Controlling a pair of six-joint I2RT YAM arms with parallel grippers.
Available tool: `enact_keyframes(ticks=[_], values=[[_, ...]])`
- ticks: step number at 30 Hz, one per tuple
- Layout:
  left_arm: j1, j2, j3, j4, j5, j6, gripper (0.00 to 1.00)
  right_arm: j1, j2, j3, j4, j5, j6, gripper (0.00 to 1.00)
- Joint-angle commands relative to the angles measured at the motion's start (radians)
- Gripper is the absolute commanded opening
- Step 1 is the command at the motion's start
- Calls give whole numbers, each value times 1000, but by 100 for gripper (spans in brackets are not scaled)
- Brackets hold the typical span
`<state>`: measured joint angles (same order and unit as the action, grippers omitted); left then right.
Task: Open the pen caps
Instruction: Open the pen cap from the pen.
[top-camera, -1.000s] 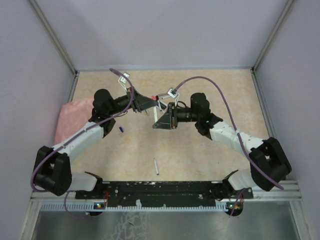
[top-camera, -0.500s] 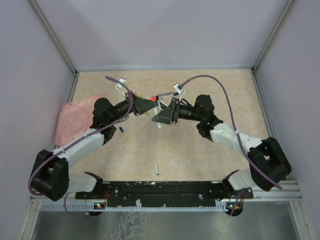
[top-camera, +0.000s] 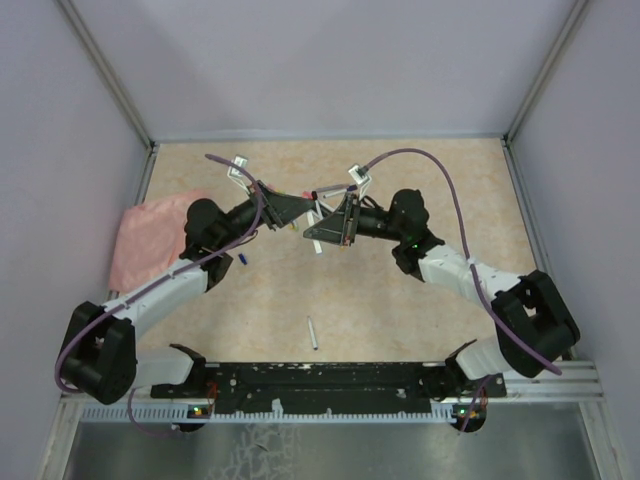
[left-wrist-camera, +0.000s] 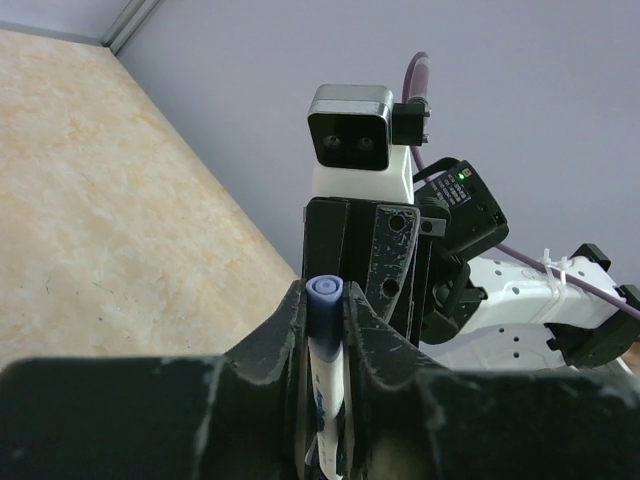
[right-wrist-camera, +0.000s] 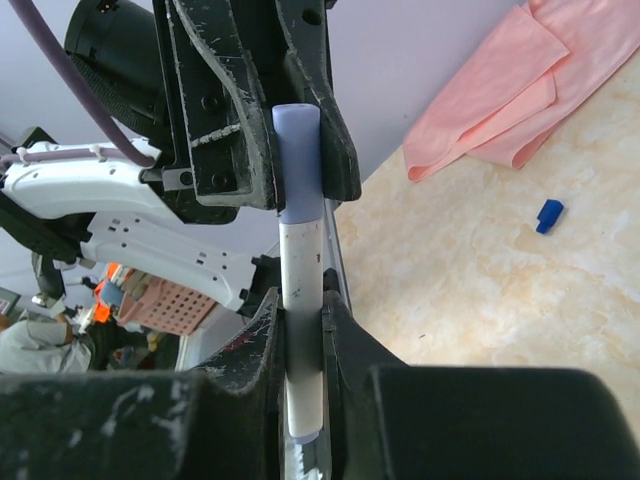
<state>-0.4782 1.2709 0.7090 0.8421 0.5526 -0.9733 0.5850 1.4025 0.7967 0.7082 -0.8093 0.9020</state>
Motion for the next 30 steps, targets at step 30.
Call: enact_keyframes(ticks=[30], values=[[39,95,107,-13,282,3,33,6,-15,71,-146,-87,-142,0]])
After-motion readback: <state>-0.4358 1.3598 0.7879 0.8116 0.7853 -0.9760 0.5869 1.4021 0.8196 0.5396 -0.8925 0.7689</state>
